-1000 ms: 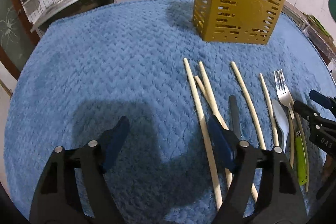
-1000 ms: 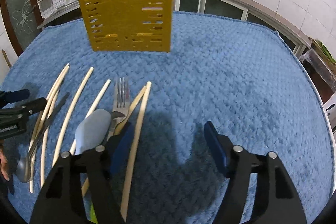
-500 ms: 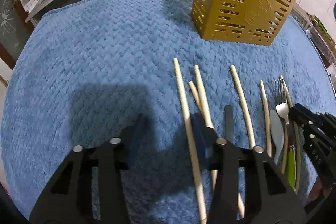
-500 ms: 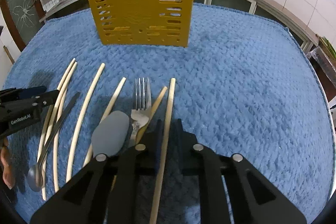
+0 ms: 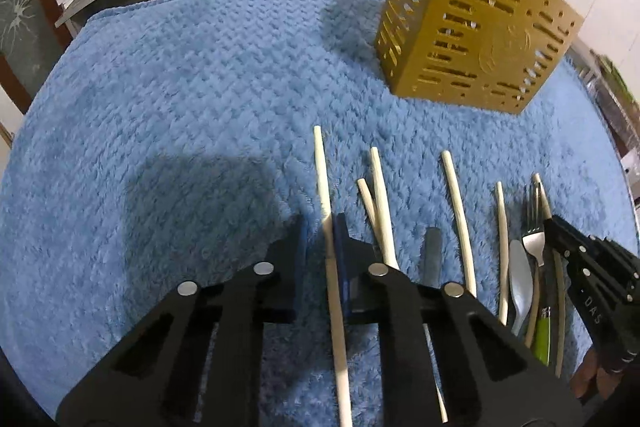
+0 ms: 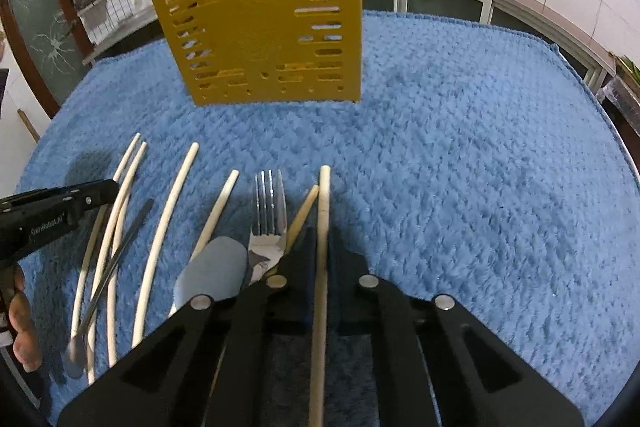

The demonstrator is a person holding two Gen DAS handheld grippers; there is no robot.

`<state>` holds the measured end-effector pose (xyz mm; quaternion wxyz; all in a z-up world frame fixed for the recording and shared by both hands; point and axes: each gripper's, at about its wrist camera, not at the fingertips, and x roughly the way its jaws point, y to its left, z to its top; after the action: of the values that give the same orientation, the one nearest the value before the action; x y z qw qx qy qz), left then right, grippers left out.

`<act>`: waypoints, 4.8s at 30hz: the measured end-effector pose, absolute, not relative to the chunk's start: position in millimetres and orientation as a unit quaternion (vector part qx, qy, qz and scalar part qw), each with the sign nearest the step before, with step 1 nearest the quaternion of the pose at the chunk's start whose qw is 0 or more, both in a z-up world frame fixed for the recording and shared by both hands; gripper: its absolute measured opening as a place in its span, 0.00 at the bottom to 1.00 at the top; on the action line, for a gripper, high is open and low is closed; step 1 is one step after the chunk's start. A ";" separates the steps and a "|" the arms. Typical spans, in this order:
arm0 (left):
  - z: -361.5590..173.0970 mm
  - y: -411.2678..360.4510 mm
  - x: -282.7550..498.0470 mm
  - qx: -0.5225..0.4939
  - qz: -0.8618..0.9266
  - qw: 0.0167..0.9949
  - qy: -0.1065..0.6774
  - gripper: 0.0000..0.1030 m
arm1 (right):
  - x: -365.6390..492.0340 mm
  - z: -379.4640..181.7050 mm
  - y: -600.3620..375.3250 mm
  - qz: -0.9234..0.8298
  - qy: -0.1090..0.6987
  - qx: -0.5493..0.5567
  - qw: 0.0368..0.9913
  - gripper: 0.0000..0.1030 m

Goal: Organize utensils
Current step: 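Close the left tool on a wooden chopstick while the right tool closes on another chopstick, then lift both held chopsticks up above the yellow caddy with both tools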

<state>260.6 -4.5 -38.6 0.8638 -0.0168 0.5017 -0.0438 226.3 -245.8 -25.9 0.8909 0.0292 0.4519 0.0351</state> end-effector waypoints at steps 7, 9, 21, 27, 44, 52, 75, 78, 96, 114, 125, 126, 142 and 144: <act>-37.9 -13.4 261.0 0.001 -0.027 0.865 0.501 0.12 | 230.8 -29.6 -241.4 0.034 0.438 0.016 0.898 0.06; -38.5 -13.8 259.4 0.000 -0.022 0.871 0.492 0.12 | 228.3 -30.7 -235.5 0.030 0.425 -0.006 0.905 0.06; -39.0 -19.1 258.3 0.036 -0.029 0.872 0.487 0.12 | 236.4 -27.5 -235.1 0.029 0.442 -0.010 0.896 0.06; -38.0 -12.2 261.5 0.018 -0.031 0.873 0.487 0.10 | 234.0 -24.2 -246.6 0.053 0.438 0.029 0.897 0.05; 6.5 -0.2 244.9 -0.043 -0.074 0.894 0.440 0.00 | 212.6 17.7 -278.0 0.081 0.372 0.094 0.920 0.05; -18.1 1.0 259.8 -0.033 -0.071 0.868 0.490 0.00 | 222.4 -6.6 -275.2 0.071 0.407 0.079 0.907 0.05; -31.7 -4.7 254.9 0.001 -0.080 0.881 0.466 0.15 | 224.7 -34.7 -269.4 0.044 0.421 0.056 0.904 0.06; -29.0 -5.6 250.5 -0.001 -0.081 0.886 0.457 0.17 | 223.9 -34.6 -270.9 0.045 0.420 0.060 0.905 0.06; -38.3 -21.7 267.8 0.038 -0.085 0.869 0.486 0.17 | 227.0 -34.9 -272.6 0.047 0.422 0.067 0.903 0.06; -27.5 -18.1 282.4 0.015 -0.089 0.859 0.504 0.04 | 249.0 -25.6 -277.4 0.047 0.481 0.068 0.873 0.06; 28.2 -5.9 253.6 -0.042 -0.113 0.902 0.413 0.04 | 224.3 21.8 -292.8 0.075 0.356 0.109 0.925 0.06; 32.5 -6.0 251.8 -0.046 -0.115 0.906 0.405 0.04 | 221.6 27.6 -293.7 0.077 0.340 0.110 0.931 0.06; 83.7 -9.9 251.6 -0.093 -0.169 0.939 0.284 0.04 | 221.2 95.5 -291.0 0.092 0.209 0.099 0.969 0.06; 94.1 -14.0 252.3 -0.089 -0.171 0.945 0.264 0.04 | 224.2 102.2 -290.5 0.094 0.194 0.100 0.971 0.06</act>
<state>252.3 -14.1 94.1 0.9450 -0.0890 0.2639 -0.1714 224.2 -290.5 102.2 0.9715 0.0998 0.1936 0.0938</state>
